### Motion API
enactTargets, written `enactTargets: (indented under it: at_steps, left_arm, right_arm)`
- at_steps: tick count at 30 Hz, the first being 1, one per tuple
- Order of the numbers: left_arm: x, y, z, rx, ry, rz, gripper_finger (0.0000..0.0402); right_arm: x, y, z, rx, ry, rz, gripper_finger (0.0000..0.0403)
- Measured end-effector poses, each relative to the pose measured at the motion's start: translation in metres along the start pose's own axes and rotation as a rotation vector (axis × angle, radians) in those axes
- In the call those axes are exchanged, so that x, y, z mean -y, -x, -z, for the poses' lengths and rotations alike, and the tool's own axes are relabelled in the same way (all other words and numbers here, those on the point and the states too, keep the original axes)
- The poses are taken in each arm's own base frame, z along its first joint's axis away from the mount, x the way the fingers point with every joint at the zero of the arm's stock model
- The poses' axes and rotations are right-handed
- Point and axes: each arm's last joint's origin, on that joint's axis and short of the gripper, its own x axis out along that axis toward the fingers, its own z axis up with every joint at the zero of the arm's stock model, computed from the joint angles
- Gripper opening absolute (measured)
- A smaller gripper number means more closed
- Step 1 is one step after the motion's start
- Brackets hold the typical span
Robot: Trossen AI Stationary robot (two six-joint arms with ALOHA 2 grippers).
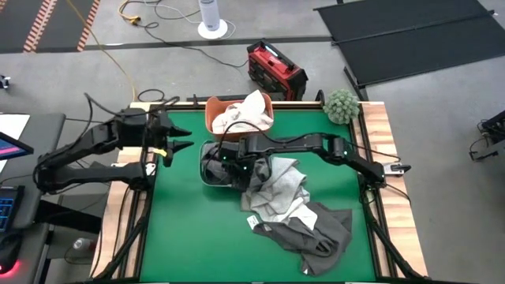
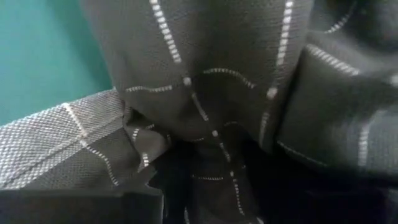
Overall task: Sort towels by color in basket
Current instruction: Put the gray pattern towel into the green bin
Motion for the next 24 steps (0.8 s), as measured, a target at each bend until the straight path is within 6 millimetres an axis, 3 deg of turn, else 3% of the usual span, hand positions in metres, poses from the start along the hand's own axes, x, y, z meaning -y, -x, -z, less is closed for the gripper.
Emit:
enactTargets:
  at_steps: [8,14,19,24]
  left_arm:
    - [-0.002,-0.029,0.003,-0.115,-0.067,0.000,0.0167]
    - [-0.003,-0.045,0.004,-0.164,-0.079,0.001,0.0167]
    - [-0.003,-0.041,0.004,-0.150,-0.081,-0.004,0.0167]
    - [-0.004,-0.037,0.003,-0.137,-0.118,-0.046,0.0167]
  right_arm:
    - [0.006,0.076,-0.001,0.168,-0.082,0.028,0.0193]
    - [0.009,0.086,0.007,0.119,-0.137,0.035,0.0193]
    - [-0.019,0.111,0.028,0.022,-0.051,0.007,0.0193]
    - [-0.049,0.136,0.037,0.100,0.088,-0.026,0.0193]
